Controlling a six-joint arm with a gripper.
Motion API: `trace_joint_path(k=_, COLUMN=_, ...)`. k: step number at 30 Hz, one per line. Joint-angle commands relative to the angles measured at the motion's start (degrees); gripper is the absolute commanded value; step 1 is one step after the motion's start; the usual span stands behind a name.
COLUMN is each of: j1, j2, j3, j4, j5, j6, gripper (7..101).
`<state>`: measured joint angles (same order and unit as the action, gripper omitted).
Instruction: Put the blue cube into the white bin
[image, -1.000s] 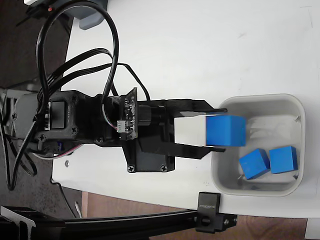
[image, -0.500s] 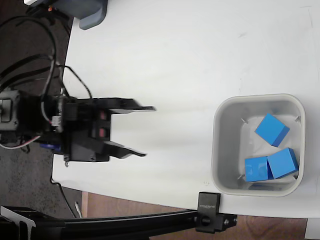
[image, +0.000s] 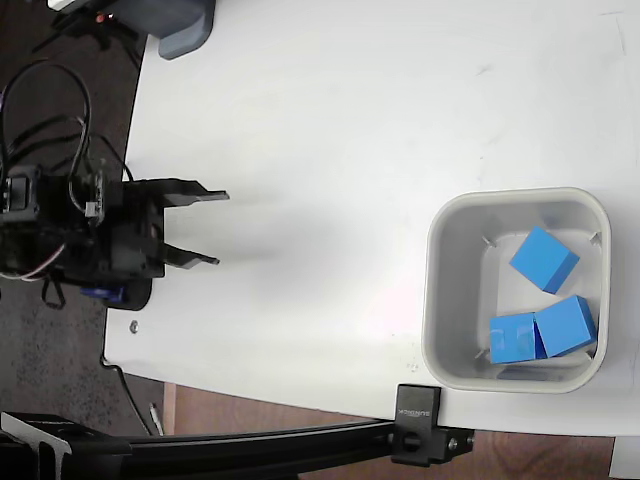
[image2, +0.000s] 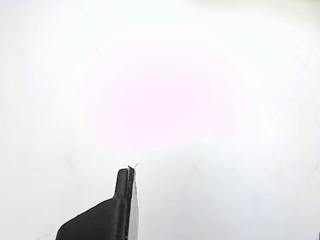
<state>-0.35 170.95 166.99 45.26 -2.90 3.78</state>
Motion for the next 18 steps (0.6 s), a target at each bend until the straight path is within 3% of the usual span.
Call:
trace_joint_path(k=1, j1=-1.14, j2=1.58, j3=2.46, j4=-1.93, j5=6.68, j6=-0.18, gripper=100.0)
trace_joint_path(k=18, j1=-1.49, j2=4.04, j3=4.48, j4=-0.97, j5=8.44, j6=0.79, gripper=100.0)
